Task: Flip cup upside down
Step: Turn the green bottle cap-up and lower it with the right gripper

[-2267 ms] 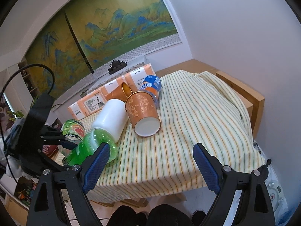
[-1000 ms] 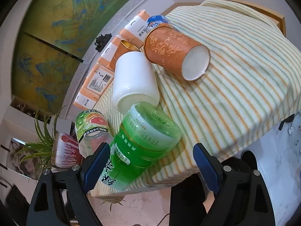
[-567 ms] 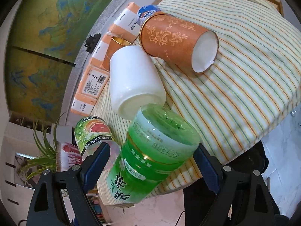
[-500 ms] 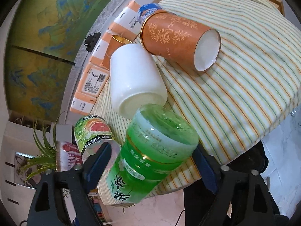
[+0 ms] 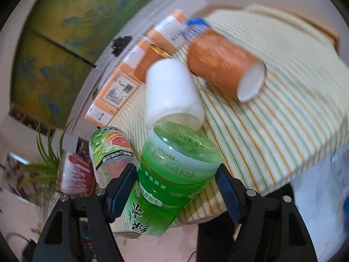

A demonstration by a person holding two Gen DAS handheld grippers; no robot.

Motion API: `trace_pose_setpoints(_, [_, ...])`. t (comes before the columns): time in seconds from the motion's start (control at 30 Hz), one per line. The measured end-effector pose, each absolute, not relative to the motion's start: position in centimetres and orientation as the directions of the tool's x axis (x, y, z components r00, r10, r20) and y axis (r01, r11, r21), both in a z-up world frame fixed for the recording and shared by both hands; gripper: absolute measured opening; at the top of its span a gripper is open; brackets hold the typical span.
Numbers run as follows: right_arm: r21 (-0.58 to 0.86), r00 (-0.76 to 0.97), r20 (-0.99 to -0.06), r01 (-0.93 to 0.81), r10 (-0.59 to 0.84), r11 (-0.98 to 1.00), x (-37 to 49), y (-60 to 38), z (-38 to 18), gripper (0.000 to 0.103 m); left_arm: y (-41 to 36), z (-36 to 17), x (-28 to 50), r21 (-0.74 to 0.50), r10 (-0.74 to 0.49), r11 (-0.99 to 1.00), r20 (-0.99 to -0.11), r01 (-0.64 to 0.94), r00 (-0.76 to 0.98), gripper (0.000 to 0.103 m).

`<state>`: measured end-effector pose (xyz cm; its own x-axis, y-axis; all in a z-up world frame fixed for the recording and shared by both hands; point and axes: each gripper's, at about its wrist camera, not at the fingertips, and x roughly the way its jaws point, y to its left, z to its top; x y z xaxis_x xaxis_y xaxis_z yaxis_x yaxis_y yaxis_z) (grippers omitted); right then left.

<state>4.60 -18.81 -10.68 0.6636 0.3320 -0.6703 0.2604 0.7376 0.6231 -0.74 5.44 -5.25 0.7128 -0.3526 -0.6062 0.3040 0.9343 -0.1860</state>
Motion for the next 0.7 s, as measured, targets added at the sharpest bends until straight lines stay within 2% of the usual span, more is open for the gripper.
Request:
trace_pose_setpoints(0.3, [0.402, 0.754, -0.623, 0.081, 0.207, 0.912, 4.1, -15.6, -7.5, 0.069, 4.7, -5.7, -0.2, -0.181, -0.338, 0.94, -0.619, 0.29, 0.709, 0.092])
trace_pose_setpoints(0.5, [0.115, 0.851, -0.519, -0.017, 0.075, 0.993, 3.4, -12.1, -6.2, 0.069, 4.5, -5.6, 0.0, -0.181, -0.322, 0.946, -0.615, 0.269, 0.72, 0.092])
trace_pose_setpoints(0.7, [-0.046, 0.889, -0.456, -0.07, 0.042, 0.996, 3.4, -10.3, -7.0, 0.069, 4.2, -5.4, 0.2, -0.167, -0.305, 0.952, -0.615, 0.258, 0.727, 0.092])
